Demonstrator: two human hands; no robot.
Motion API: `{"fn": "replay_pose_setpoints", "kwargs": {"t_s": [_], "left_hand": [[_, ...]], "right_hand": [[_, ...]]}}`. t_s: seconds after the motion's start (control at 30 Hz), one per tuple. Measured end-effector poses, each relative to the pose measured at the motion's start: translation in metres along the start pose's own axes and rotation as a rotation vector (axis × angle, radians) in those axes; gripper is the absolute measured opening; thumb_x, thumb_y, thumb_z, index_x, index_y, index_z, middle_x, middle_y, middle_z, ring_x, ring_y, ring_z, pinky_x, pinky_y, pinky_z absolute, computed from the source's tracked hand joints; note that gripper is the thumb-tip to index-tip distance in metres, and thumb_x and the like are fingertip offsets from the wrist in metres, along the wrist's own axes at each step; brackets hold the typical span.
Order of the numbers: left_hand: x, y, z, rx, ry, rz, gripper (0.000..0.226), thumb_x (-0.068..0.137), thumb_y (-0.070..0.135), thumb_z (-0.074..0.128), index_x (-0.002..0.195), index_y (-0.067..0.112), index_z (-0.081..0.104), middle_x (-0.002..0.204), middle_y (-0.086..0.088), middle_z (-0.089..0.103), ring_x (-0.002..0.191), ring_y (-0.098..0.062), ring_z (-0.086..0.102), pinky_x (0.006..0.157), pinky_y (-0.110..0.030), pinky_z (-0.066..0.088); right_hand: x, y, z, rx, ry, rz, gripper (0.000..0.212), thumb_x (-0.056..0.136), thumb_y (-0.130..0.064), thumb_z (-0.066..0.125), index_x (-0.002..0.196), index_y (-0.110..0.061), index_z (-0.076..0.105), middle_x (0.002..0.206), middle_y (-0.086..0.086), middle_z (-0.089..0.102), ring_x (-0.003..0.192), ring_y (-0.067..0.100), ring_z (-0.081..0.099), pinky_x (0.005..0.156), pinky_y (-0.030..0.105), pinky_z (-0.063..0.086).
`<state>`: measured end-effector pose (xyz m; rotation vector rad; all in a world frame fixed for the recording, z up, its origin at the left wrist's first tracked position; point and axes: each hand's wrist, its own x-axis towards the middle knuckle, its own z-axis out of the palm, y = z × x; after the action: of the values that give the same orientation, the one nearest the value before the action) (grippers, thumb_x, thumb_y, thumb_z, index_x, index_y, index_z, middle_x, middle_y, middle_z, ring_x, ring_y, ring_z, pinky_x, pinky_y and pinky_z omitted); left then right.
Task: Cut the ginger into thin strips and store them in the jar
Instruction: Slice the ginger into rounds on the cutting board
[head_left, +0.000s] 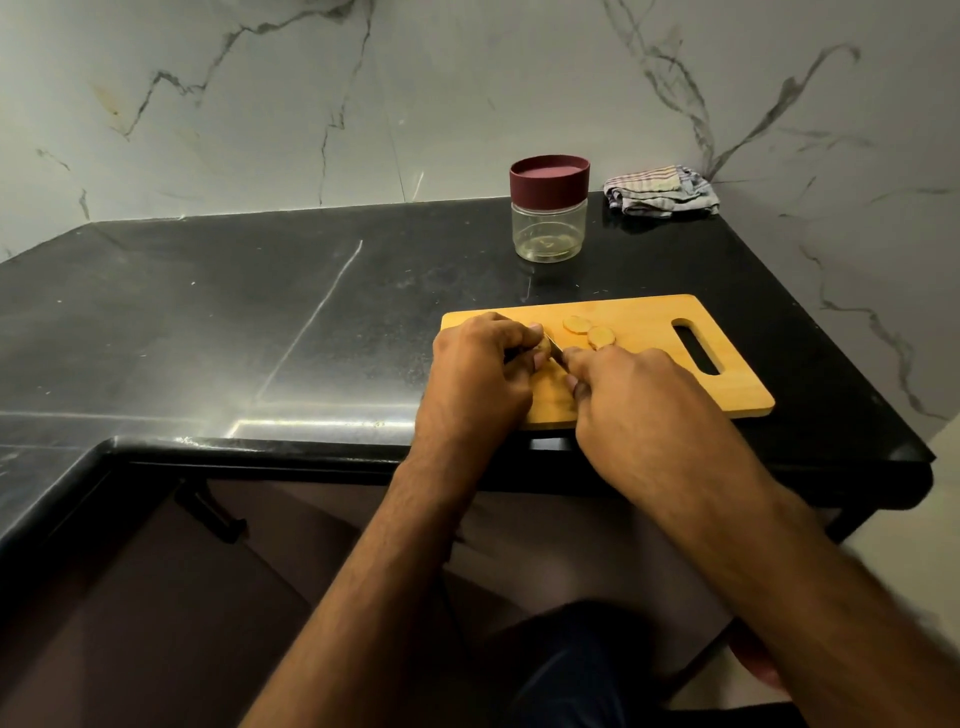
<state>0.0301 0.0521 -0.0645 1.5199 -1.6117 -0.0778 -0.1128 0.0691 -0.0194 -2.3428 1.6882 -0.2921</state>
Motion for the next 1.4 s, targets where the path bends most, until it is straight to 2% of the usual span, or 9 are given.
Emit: {"fn": "replay_pose_setpoints", "kwargs": {"t_s": [0.17,0.3,0.43,0.6,0.77,0.87,1.13,1.27,1.4], "left_hand": [[0.002,-0.003,0.000,-0.019,0.004,0.014,0.015,0.087,0.008,0.075,0.101,0.011,0.080,0.099,0.002,0.075,0.088,-0.004,0.067,0.084,-0.012,0.053],[0.000,0.000,0.001,0.002,0.016,0.007,0.013,0.088,0.010,0.075,0.100,0.012,0.080,0.095,0.003,0.074,0.080,-0.002,0.064,0.076,-0.004,0.047],[-0.003,0.004,0.002,0.023,0.027,-0.019,0.013,0.089,0.011,0.073,0.100,0.012,0.080,0.096,0.003,0.074,0.083,-0.004,0.065,0.074,-0.004,0.046],[-0.004,0.007,0.002,0.013,0.006,-0.013,0.014,0.090,0.011,0.072,0.101,0.011,0.080,0.099,0.003,0.073,0.087,-0.005,0.066,0.079,-0.009,0.050],[-0.002,0.004,0.001,-0.008,0.004,0.007,0.012,0.089,0.011,0.074,0.100,0.012,0.080,0.096,0.003,0.074,0.086,-0.004,0.066,0.079,-0.007,0.047],[-0.001,0.003,0.001,-0.009,0.005,0.003,0.014,0.088,0.014,0.075,0.102,0.012,0.080,0.097,0.003,0.074,0.084,-0.001,0.065,0.080,-0.005,0.047],[-0.003,0.011,-0.002,0.017,-0.014,-0.030,0.022,0.091,0.016,0.073,0.112,0.011,0.076,0.111,0.001,0.074,0.096,-0.004,0.066,0.093,-0.021,0.054],[-0.004,0.011,-0.001,0.035,-0.015,-0.016,0.023,0.091,0.017,0.073,0.114,0.010,0.075,0.112,0.000,0.073,0.094,-0.002,0.063,0.090,-0.017,0.053],[-0.004,0.009,0.000,0.036,-0.017,0.004,0.022,0.091,0.017,0.073,0.111,0.010,0.076,0.110,0.001,0.073,0.084,0.004,0.060,0.082,-0.005,0.048]], "right_hand": [[0.019,-0.005,-0.004,-0.091,-0.054,0.042,0.038,0.093,-0.025,0.057,0.130,-0.028,0.051,0.091,0.002,0.049,0.080,0.017,0.048,0.063,0.030,0.041],[0.017,0.001,-0.002,-0.050,-0.002,0.027,0.036,0.093,-0.023,0.055,0.128,-0.033,0.053,0.081,-0.003,0.044,0.067,0.013,0.042,0.052,0.026,0.035],[0.008,0.001,-0.007,-0.056,-0.080,0.016,0.042,0.094,-0.023,0.056,0.134,-0.031,0.048,0.089,0.001,0.047,0.084,0.017,0.049,0.065,0.029,0.043],[-0.003,0.003,-0.001,-0.063,-0.035,0.002,0.047,0.096,-0.023,0.053,0.140,-0.032,0.039,0.074,-0.004,0.033,0.071,0.012,0.042,0.057,0.024,0.038],[0.002,0.001,-0.004,-0.086,-0.016,0.007,0.043,0.095,-0.023,0.054,0.136,-0.030,0.046,0.081,-0.003,0.039,0.076,0.014,0.043,0.062,0.028,0.040],[0.007,0.000,-0.005,-0.080,-0.016,0.012,0.041,0.094,-0.023,0.056,0.133,-0.030,0.050,0.079,-0.002,0.039,0.070,0.013,0.042,0.060,0.029,0.039],[-0.019,0.015,-0.008,-0.084,-0.025,-0.019,0.040,0.095,-0.024,0.054,0.134,-0.031,0.049,0.082,-0.004,0.048,0.069,0.012,0.047,0.050,0.023,0.037],[-0.024,0.019,-0.014,-0.099,-0.094,0.002,0.041,0.095,-0.025,0.056,0.135,-0.030,0.047,0.094,-0.001,0.054,0.082,0.015,0.054,0.061,0.027,0.044],[-0.025,0.021,-0.009,-0.035,-0.041,0.010,0.040,0.096,-0.023,0.054,0.134,-0.031,0.048,0.094,0.000,0.054,0.081,0.015,0.054,0.054,0.025,0.040]]}}
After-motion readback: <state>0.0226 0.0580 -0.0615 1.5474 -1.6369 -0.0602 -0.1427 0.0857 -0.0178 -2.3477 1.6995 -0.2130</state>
